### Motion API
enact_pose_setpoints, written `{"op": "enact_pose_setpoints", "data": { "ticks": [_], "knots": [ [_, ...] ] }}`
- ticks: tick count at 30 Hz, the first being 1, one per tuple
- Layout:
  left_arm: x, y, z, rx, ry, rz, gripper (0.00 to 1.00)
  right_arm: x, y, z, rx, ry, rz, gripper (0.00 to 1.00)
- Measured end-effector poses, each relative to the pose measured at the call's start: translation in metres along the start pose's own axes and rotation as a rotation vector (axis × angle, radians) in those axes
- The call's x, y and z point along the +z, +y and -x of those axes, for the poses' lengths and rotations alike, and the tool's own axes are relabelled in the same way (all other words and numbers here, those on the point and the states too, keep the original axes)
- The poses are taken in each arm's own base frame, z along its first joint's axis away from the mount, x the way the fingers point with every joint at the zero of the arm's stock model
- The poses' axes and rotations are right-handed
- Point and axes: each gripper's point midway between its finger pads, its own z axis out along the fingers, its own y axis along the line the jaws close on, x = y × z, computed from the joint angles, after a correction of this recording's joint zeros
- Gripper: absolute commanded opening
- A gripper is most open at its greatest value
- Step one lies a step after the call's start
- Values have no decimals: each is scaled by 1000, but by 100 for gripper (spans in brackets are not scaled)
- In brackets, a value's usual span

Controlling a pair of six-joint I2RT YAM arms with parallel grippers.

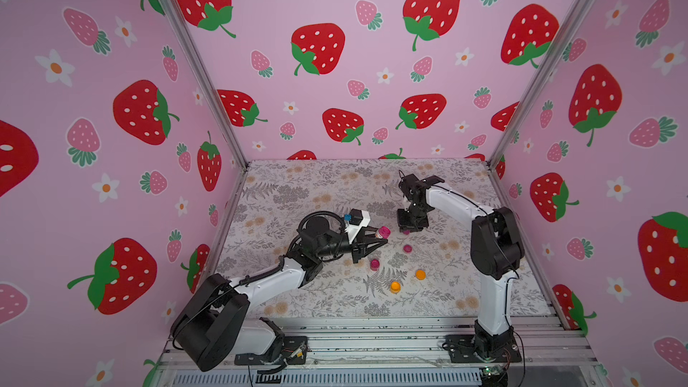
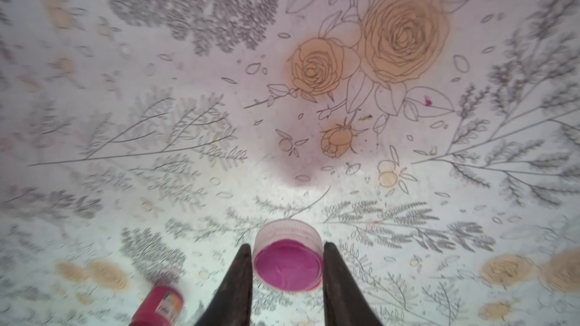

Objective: Close the paint jar lid
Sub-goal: Pick up the lid from the center of the board.

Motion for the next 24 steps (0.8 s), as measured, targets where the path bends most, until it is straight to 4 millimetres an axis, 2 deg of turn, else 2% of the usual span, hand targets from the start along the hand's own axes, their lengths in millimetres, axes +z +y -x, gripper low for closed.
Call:
{"op": "enact_pose_setpoints", "data": {
  "ticks": [4,7,13,20,24],
  "knots": [
    [-2,-2,-1,14,0,0,0,-48,7,1,9,-89,120,24],
    [-2,-2,-3,16,5,0,0,-74,12,-3,6,-126,195,24],
    [-2,-3,-5,18,9,-10,0,-102,28,-17,-38,-133,344,24],
    [-2,-6,-8,37,17,-29,0,-153,50,-38,-129,-180,550,24],
    [-2,-6,-11,43,27,-30,0,-170,61,-52,-190,-188,615,24]
  ]
}}
